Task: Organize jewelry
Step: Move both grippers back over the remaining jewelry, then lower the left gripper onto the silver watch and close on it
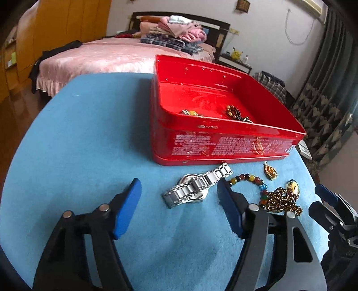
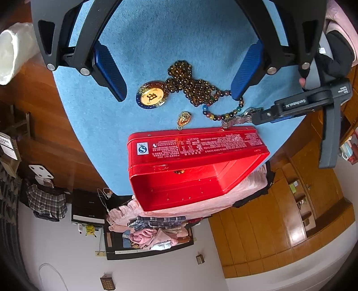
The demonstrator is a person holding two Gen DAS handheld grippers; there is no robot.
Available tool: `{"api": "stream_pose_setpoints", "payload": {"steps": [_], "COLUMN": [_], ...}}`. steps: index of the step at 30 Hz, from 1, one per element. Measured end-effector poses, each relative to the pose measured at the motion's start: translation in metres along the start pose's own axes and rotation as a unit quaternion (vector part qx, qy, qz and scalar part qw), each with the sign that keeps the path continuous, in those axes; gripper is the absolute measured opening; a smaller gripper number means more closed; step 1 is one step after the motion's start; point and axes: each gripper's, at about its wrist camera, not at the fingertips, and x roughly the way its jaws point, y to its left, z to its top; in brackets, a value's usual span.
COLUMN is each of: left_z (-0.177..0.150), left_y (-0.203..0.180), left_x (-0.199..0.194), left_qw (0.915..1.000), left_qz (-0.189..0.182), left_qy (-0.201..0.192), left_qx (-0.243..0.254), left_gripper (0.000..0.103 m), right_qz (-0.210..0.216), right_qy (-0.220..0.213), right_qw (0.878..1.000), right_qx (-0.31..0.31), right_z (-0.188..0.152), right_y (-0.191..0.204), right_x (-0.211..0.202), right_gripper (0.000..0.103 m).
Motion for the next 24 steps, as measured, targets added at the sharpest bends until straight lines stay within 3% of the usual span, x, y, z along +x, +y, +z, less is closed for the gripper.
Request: {"api": "stream_pose_setpoints", "payload": {"steps": [4, 7, 17, 19, 22, 24], "left_z": [0.0, 0.001, -0.021, -0.028, -0.034, -0.032], "left_y": [-0.004, -0.008, -0.019, -0.024, -0.029, -0.032], "left_x": [0.006, 0.008, -0.01, -0.014, -0.018, -0.015], "left_qw": [0.9999, 0.9996, 0.9996, 0.9995, 0.9995, 0.9991], "left_qz": [0.001, 0.006, 0.005, 0.001, -0.003, 0.015], "left_qy": [0.011, 0.016, 0.026, 0.026, 0.026, 0.023], "left_qx": [0.011, 0.02, 0.012, 0.016, 0.02, 0.033], "left_gripper": [0.057, 0.04, 0.024, 0.025, 0.036, 0.046], "right_qz": [-0.001, -0.001, 0.002, 0.002, 0.002, 0.003], "right_qy": [0.002, 0.003, -0.004, -0.005, -0.007, -0.007], "right_qw": [1.0, 1.0, 1.0, 1.0, 1.0, 1.0], "right_qx": [-0.001, 0.003, 0.012, 0.014, 0.016, 0.018], "right_z": [0.0, 0.0, 0.004, 0.004, 0.003, 0.003], "right_y": [0.0, -0.001, -0.004, -0.006, -0.008, -0.008], "right_x": [0.002, 0.002, -0.005, -0.007, -0.008, -0.009], "right_gripper": [0.092, 0.092, 0.092, 0.092, 0.092, 0.092]}}
